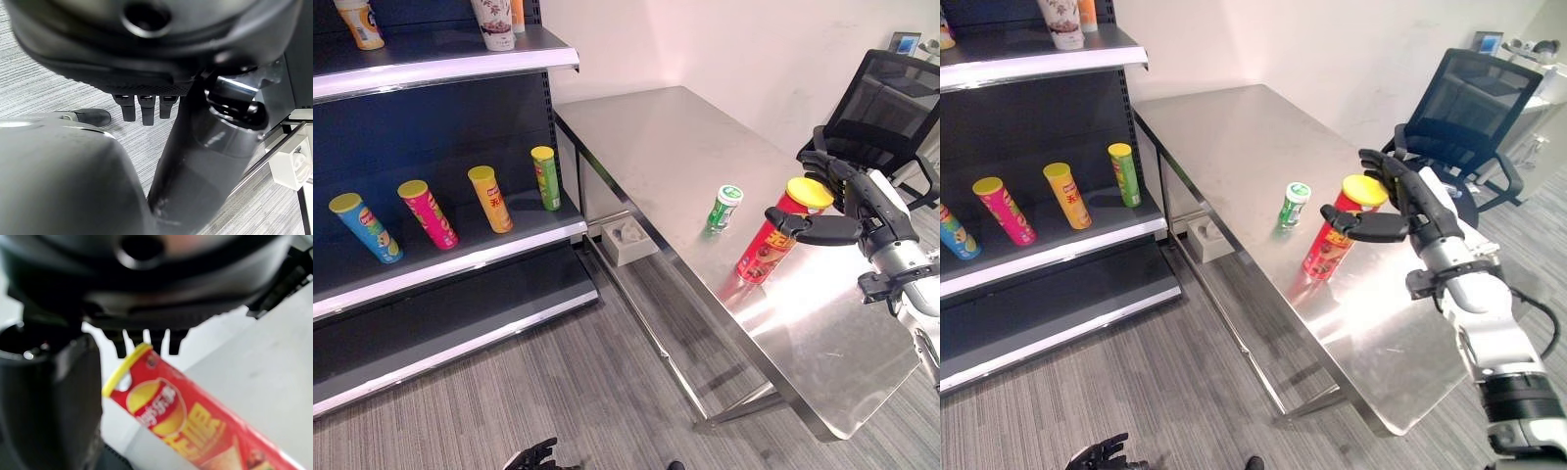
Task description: Put the goods on the table back onto the shelves and tidy them up.
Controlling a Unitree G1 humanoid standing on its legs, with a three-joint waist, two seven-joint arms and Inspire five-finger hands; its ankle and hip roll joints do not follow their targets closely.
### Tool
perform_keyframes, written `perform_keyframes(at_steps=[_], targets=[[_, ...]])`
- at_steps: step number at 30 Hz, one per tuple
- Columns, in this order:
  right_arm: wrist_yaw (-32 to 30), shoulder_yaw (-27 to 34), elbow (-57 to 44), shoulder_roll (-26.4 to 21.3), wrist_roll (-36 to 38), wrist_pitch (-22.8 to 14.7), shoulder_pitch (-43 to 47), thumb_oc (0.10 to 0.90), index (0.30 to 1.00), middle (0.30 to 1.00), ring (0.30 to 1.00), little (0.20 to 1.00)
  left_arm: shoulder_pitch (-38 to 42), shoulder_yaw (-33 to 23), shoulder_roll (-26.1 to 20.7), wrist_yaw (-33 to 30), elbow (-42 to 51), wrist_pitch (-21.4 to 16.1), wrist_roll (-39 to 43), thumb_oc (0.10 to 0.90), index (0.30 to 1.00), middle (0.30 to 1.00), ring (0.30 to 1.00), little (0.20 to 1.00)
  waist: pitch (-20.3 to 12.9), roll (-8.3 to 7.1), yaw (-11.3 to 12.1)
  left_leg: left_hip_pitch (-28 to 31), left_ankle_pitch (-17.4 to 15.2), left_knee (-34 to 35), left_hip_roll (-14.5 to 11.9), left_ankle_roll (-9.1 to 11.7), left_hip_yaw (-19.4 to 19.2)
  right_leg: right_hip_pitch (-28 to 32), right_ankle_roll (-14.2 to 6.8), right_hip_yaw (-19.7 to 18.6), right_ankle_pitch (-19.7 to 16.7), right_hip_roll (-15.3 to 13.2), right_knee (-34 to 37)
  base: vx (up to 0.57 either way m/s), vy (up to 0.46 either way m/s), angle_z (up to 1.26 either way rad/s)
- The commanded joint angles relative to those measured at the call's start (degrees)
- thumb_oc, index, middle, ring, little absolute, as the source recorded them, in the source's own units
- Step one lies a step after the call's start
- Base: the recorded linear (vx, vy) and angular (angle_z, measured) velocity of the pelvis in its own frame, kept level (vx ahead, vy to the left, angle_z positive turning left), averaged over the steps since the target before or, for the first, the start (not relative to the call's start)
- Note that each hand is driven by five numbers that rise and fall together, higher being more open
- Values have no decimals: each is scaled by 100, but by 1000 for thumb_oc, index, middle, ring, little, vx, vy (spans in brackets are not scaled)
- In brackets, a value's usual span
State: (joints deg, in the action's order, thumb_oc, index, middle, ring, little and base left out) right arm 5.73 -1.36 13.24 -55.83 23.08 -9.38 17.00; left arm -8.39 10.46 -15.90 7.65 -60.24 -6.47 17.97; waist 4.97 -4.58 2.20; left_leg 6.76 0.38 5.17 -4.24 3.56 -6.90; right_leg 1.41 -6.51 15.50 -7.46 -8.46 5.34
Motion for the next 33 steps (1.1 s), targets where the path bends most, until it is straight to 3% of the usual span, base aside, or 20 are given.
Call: perform_keyframes(at_steps=[1, 2, 7, 33], targets=[[-364, 263, 130, -295, 131, -499, 1226, 800, 900, 900, 900, 900, 257, 99, -102, -35, -104, -183, 23, 800, 900, 900, 900, 900, -220, -154, 154, -121, -69, -17, -61, 14, 65, 368, -367, 91, 201, -241, -34, 0, 0, 0], [-76, -152, 329, -421, 150, -331, 1342, 800, 900, 900, 900, 900, 227, 142, -98, -21, -97, -175, 48, 800, 900, 900, 900, 900, -224, -175, 165, -126, -58, -17, -65, 25, 61, 362, -361, 79, 198, -228, -34, 0, 0, 0], [58, -595, 417, -748, -13, -204, 1633, 800, 900, 900, 900, 900, 213, 147, -60, -10, -153, -157, 52, 800, 900, 900, 900, 900, -201, -189, 113, -123, -49, -17, -71, 38, 34, 348, -361, 51, 182, -222, -34, -5, 0, -1], [256, -1120, 599, -1111, -460, 133, 1966, 800, 900, 900, 900, 900, 230, 120, -51, -23, -194, -105, 75, 800, 900, 900, 900, 900, -148, -227, 61, -131, -32, -17, -72, 43, 9, 341, -355, 40, 160, -222, -34, 0, 0, 0]])
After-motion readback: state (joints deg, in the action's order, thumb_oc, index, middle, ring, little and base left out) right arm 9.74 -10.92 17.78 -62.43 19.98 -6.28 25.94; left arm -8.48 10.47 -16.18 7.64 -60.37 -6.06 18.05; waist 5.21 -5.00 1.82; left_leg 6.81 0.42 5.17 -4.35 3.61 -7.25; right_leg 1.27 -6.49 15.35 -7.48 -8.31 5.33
